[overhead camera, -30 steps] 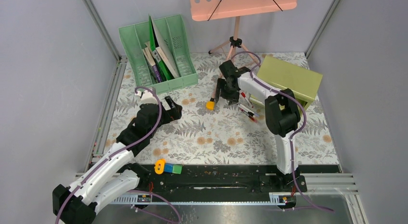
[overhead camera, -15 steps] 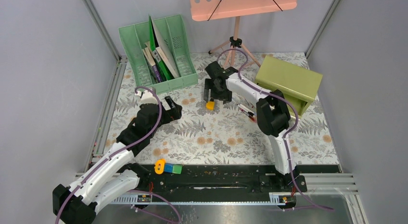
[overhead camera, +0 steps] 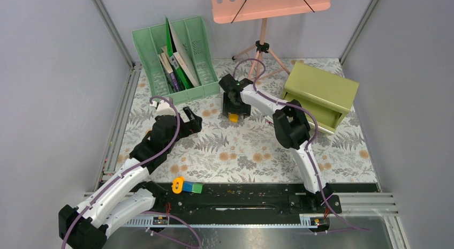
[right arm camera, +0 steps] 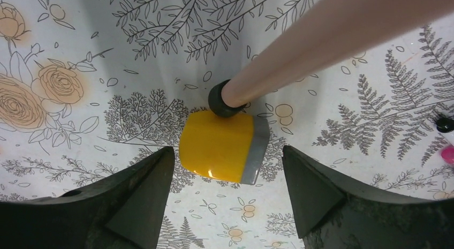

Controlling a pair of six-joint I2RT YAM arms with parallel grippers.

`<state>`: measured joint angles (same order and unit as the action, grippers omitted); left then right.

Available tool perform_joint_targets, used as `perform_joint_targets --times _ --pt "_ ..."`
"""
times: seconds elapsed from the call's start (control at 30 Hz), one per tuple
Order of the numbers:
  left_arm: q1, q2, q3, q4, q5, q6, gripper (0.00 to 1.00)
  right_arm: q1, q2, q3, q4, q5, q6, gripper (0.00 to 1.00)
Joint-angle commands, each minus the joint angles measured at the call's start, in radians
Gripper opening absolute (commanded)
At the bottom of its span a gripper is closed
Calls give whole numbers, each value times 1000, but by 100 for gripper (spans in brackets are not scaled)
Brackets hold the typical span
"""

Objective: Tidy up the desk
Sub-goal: Pick up the stationery from the center of the board.

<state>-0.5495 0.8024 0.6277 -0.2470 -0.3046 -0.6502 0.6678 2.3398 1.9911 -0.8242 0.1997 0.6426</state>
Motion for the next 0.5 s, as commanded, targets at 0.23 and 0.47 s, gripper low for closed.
perform_joint_targets --times 0.23,0.47 --pt "6 -2 15 17 -40 25 99 12 64 107 -47 67 23 72" --pt "5 -10 19 7 -51 32 99 16 103 162 -82 72 9 61"
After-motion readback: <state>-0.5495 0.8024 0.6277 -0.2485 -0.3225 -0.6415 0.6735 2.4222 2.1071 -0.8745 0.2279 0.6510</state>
